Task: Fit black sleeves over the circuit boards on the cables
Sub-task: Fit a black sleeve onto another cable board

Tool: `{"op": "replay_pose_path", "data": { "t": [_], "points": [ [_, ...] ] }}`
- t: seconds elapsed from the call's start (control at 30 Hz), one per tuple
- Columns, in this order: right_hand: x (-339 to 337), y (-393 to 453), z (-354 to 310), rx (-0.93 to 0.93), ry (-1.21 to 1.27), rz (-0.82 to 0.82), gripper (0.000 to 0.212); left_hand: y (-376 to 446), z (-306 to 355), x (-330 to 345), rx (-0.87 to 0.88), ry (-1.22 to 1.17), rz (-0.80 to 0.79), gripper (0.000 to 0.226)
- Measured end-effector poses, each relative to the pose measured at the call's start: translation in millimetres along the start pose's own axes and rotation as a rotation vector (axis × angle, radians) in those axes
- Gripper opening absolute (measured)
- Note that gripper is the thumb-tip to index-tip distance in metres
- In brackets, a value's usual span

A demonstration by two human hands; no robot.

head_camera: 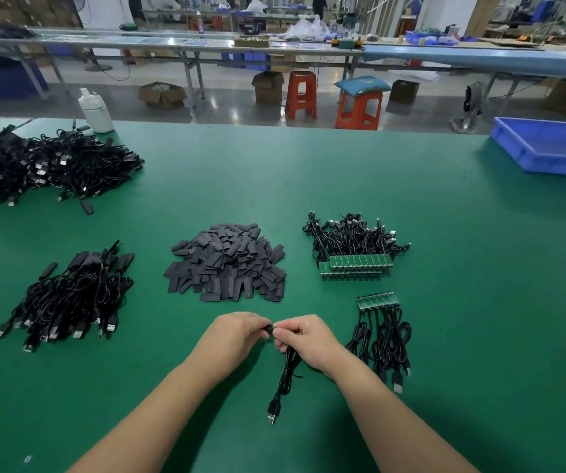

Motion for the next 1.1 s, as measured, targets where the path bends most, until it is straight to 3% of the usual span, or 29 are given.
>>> {"op": "replay_pose_path", "data": {
  "t": [0.23, 0.43, 0.77, 0.93, 1.1],
  "points": [
    [0.4, 0.4, -0.4, 0.013, 0.001, -0.003, 0.016, 7.0, 3.0, 4.5, -0.027, 0.105, -0.059, 0.022],
    [-4.4, -0.8, -2.5, 0.035, -0.026, 0.045, 0.023, 12.8, 1.8, -7.4, -0.052, 0.121, -0.019, 0.02],
    [-2.2, -1.0, -4.7, 0.036, -0.116, 0.045, 0.031, 17.5, 9.4, 3.6, 0.012, 0.341, -0.152, 0.017],
    [0.2, -0.8, -2.2, 0.051, -0.11, 0.042, 0.03, 15.2, 8.3, 7.2, 0.03, 0.498, -0.224, 0.034],
    [1.3, -1.6, -6.1, 0.068, -0.06, 0.051, 0.025, 14.9, 9.1, 8.9, 0.048, 0.576, -0.26, 0.037]
  ]
}}
Point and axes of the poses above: each hand's wrist, its own y-axis towards the middle knuckle, its own x-axis out of the palm, z = x × y, the point moved 5 cm from there along y, towards the middle knuckle, and after that the axes turned 8 degrees about -x, right-handed, at the moved point
